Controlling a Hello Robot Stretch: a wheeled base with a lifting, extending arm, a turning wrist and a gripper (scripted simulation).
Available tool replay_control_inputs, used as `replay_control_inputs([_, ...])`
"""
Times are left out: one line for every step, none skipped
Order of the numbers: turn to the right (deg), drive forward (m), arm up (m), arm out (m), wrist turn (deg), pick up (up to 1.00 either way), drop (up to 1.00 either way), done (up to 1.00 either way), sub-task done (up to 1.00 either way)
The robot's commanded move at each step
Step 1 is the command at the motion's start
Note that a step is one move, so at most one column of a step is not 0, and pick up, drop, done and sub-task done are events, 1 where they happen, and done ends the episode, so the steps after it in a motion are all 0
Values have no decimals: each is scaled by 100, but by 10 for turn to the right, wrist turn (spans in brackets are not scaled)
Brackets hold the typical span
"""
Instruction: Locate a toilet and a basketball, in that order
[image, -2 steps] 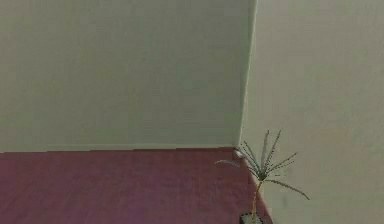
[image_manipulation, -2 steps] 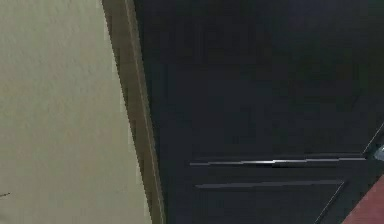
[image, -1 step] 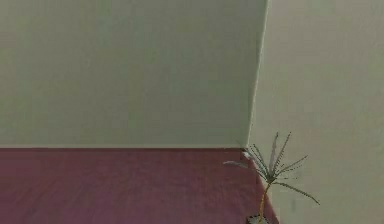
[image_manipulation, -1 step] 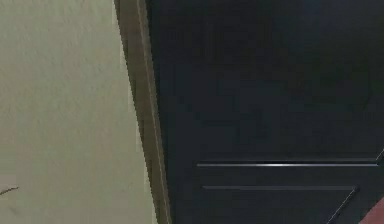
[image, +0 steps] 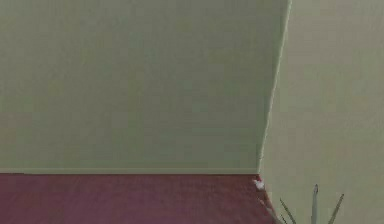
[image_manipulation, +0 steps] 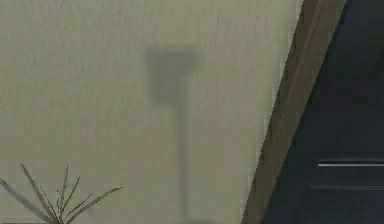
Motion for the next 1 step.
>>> replay_control_inputs([-450, 0, 0, 0, 0, 0, 0, 0, 0])
